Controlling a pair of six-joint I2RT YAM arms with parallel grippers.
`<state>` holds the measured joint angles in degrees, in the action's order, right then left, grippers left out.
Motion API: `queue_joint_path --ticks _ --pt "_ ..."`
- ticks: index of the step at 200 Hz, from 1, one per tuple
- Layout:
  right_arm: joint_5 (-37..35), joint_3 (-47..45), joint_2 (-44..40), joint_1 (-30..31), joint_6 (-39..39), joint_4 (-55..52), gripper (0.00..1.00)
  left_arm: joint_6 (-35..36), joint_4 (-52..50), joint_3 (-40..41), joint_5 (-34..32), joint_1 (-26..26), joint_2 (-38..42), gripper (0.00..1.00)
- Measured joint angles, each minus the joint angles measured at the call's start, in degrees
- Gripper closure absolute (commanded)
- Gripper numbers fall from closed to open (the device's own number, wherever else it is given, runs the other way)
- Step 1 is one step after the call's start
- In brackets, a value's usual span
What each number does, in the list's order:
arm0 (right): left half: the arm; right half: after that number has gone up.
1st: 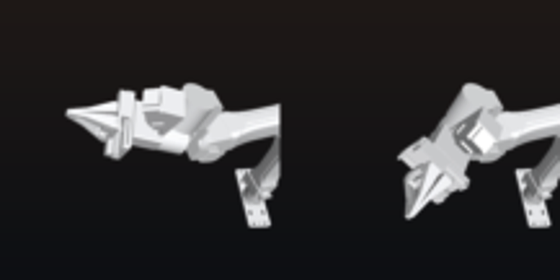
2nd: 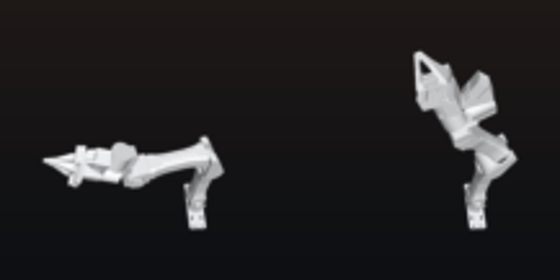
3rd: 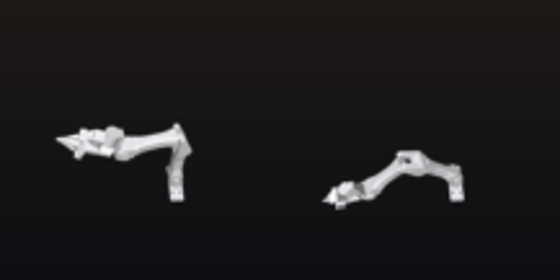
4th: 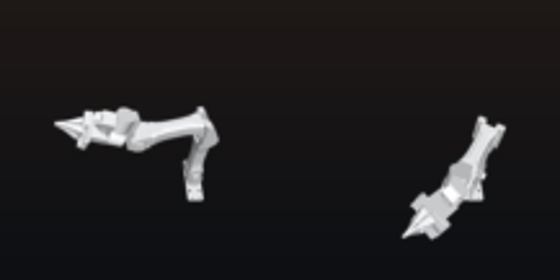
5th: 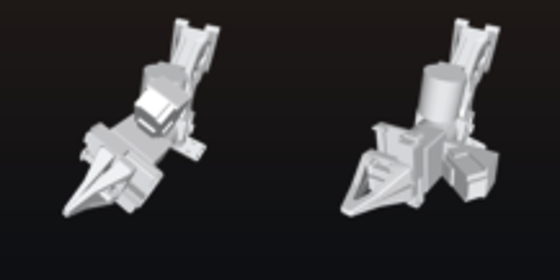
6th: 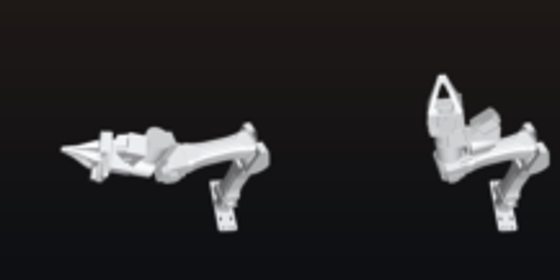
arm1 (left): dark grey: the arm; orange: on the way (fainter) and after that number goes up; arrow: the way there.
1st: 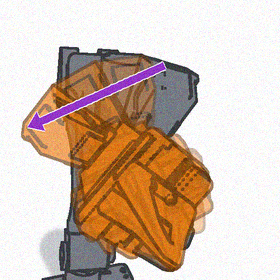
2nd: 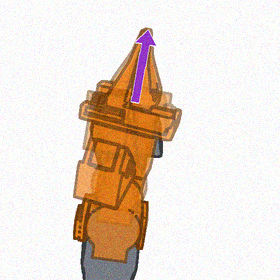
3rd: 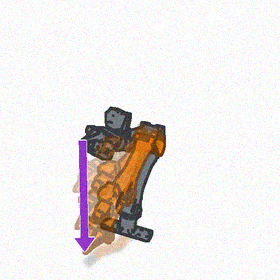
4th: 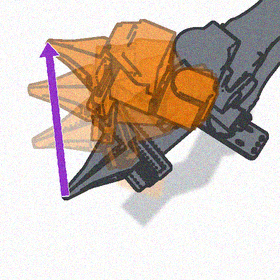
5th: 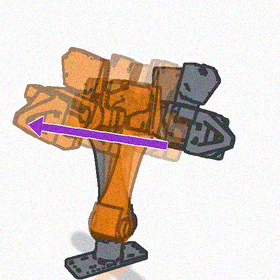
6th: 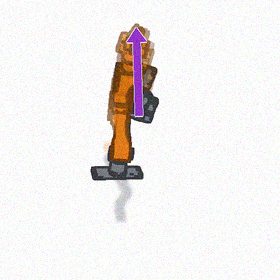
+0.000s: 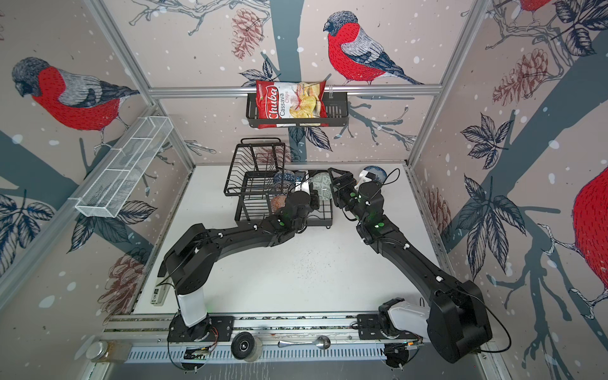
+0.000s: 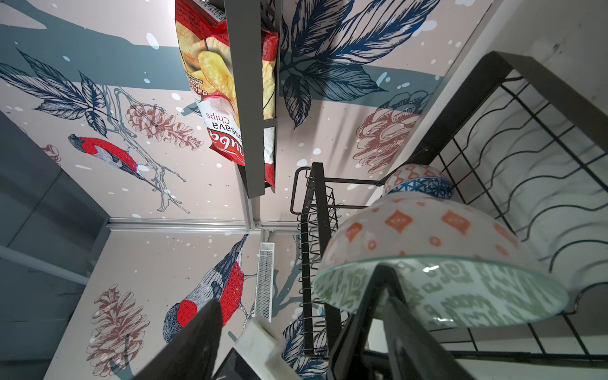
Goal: Load bowls into a dish rack
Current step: Pick up the bowl from the middle-right of the table.
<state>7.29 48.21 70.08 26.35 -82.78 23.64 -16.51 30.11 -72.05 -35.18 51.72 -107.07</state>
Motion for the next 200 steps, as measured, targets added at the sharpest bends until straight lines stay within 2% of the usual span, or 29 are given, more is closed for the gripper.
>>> queue_joint_path --ticks 54,98,125,200 --pt "-1.62 0.35 3.58 0.24 -2.89 3.21 0.38 1.27 4.24 3.48 -1.77 1.07 1.31 1.00" --pt "-1.60 0.35 4.28 0.50 -4.85 3.76 0.53 2.99 8.79 5.95 -3.10 1.40 2.47 1.00" --pt "-1.29 0.31 4.37 0.50 -5.84 3.93 0.58 3.26 10.82 6.58 -3.87 1.68 2.75 1.00" --pt "-0.13 0.52 4.74 0.94 -8.33 5.44 0.82 3.10 13.40 7.69 -5.77 2.38 2.91 1.00"
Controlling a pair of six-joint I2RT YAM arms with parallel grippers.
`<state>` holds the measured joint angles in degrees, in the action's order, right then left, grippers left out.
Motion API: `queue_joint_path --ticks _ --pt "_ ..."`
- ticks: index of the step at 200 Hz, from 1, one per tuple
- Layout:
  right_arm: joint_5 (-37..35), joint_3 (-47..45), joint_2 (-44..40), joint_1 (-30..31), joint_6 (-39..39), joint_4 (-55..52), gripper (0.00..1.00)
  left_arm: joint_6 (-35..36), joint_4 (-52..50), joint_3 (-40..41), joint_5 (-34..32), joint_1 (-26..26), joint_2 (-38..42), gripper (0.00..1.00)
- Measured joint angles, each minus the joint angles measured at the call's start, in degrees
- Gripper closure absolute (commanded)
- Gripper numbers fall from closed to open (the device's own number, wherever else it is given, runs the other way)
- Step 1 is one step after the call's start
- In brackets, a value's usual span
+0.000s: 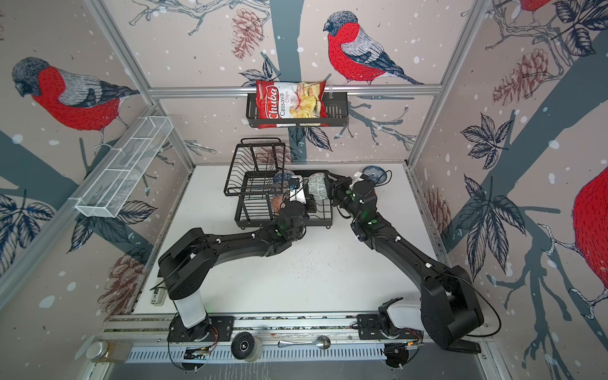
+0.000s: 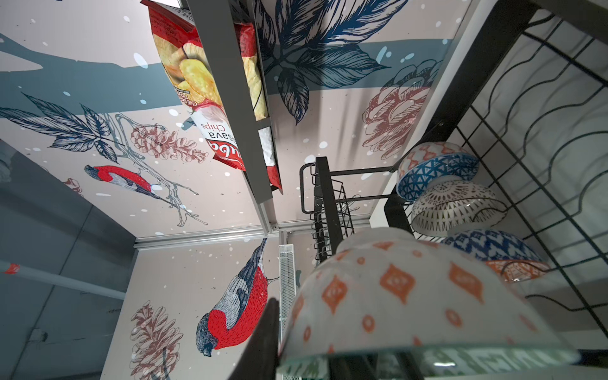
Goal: Load bowls into a dish rack
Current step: Pick up the bowl from the middle-right of the table.
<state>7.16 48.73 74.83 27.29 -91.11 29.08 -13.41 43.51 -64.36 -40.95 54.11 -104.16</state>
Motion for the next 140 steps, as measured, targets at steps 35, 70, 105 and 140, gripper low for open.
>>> queue_joint_path --ticks 35,70,105,140 --pt "1.53 -0.15 -0.76 0.24 -2.05 1.16 0.90 -0.24 1.09 0.26 0.09 0.04 0.13 1.00" --pt "1.77 -0.22 -1.03 0.33 -2.19 1.20 0.97 -0.15 1.22 0.39 0.00 0.13 0.31 1.00" --pt "2.27 -0.22 -1.14 0.61 -2.19 1.20 0.99 0.31 1.84 1.14 -1.27 0.50 0.85 1.00" --pt "2.51 -0.22 -1.29 0.81 -2.19 1.36 0.99 1.90 3.87 1.79 -2.47 0.87 0.94 1.00"
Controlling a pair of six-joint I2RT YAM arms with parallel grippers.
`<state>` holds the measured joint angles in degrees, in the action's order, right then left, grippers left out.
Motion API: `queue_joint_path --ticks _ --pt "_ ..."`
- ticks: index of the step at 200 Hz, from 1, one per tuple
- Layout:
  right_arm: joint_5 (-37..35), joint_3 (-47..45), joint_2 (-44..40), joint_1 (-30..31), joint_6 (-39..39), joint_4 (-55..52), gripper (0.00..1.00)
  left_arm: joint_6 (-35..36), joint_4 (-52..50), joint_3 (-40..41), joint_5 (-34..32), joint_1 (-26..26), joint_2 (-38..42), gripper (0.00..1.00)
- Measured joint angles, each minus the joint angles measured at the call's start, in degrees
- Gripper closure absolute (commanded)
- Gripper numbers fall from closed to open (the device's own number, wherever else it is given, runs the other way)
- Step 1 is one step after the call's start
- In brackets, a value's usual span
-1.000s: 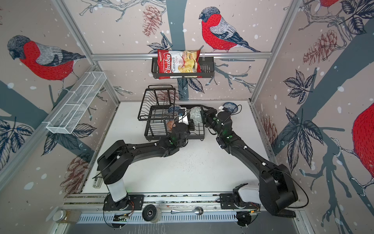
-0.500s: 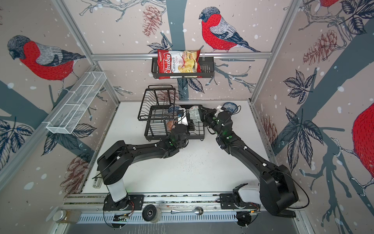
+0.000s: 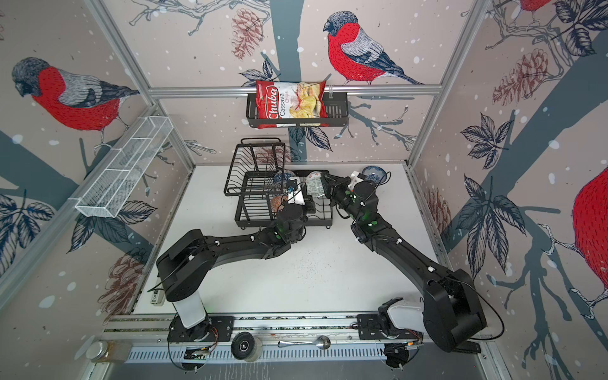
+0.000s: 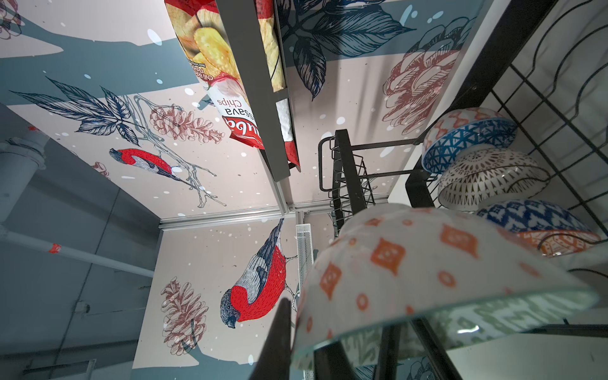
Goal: Load bowls into a dish rack
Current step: Pick up the bowl from the middle-right of the table.
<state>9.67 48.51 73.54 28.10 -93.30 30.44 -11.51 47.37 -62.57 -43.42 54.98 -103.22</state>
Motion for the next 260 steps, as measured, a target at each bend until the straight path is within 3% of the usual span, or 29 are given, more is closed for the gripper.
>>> queue_joint_path --ticks 59,128,176,227,260 --pt "1.64 2.32 0.33 0.11 0.00 -2.43 0.87 3.52 4.68 1.42 -2.36 0.44 0.22 1.00" --pt "0.98 5.51 0.55 -0.44 1.90 -9.42 0.74 14.82 10.69 2.32 -4.96 0.90 0.20 1.00" --pt "2.27 8.07 2.32 -1.20 1.81 -12.98 0.68 17.97 14.03 2.71 -6.45 1.09 -0.70 1.00" --pt "2.93 9.46 4.83 -1.27 0.33 -13.38 0.67 21.62 16.92 2.69 -8.87 1.84 -2.16 1.00" --pt "3.34 11.13 5.27 -0.83 -1.60 -13.70 0.83 21.90 19.50 2.51 -9.88 2.23 -2.84 1.00"
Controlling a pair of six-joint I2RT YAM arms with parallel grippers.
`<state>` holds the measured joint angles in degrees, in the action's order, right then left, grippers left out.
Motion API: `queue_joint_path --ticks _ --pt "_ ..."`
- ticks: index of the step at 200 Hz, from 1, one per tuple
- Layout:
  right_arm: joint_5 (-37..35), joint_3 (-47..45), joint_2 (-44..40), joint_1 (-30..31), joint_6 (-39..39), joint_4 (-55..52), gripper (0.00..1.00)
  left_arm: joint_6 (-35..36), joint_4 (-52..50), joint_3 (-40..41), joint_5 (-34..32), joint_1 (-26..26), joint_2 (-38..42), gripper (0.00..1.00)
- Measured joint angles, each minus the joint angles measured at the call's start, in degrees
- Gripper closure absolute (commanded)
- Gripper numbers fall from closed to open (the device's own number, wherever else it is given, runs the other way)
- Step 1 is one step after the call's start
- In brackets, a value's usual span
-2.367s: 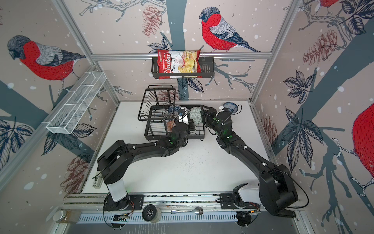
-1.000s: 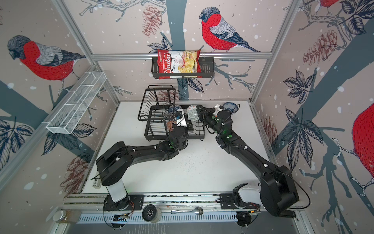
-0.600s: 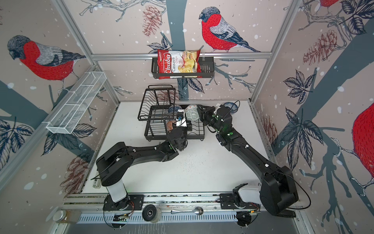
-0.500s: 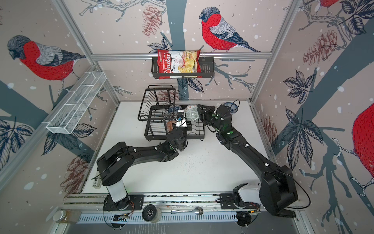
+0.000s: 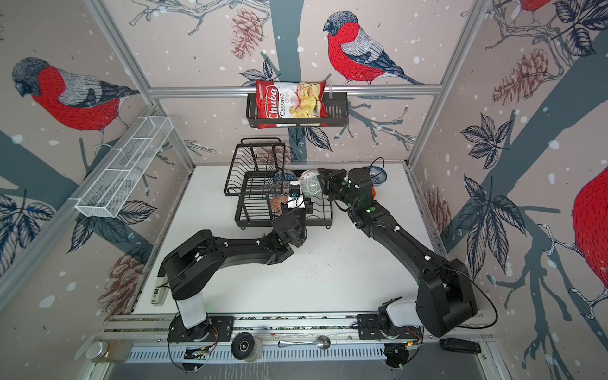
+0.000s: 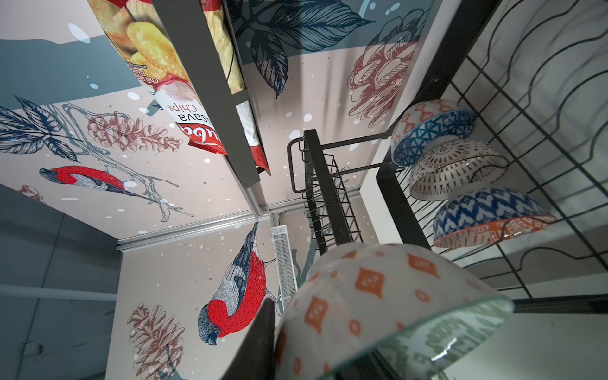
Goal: Load bowls into a dish rack
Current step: Pick up the bowl from the middle-right of the table.
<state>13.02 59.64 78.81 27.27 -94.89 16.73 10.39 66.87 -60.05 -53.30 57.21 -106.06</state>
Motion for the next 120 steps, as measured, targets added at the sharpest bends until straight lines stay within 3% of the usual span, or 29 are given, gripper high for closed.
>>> queue_joint_path --ticks 29,94,120 --pt "1.09 0.35 -0.07 0.24 -4.35 2.69 0.99 -2.03 -0.04 -0.52 0.20 0.13 -0.09 1.00" --pt "-1.60 -2.84 -2.19 0.39 -4.42 6.97 1.00 -4.33 -7.10 -3.10 2.10 0.24 0.70 1.00" --pt "-2.45 -4.15 -3.04 0.39 -3.85 8.87 1.00 -5.57 -10.84 -4.17 3.23 0.24 1.49 0.89"
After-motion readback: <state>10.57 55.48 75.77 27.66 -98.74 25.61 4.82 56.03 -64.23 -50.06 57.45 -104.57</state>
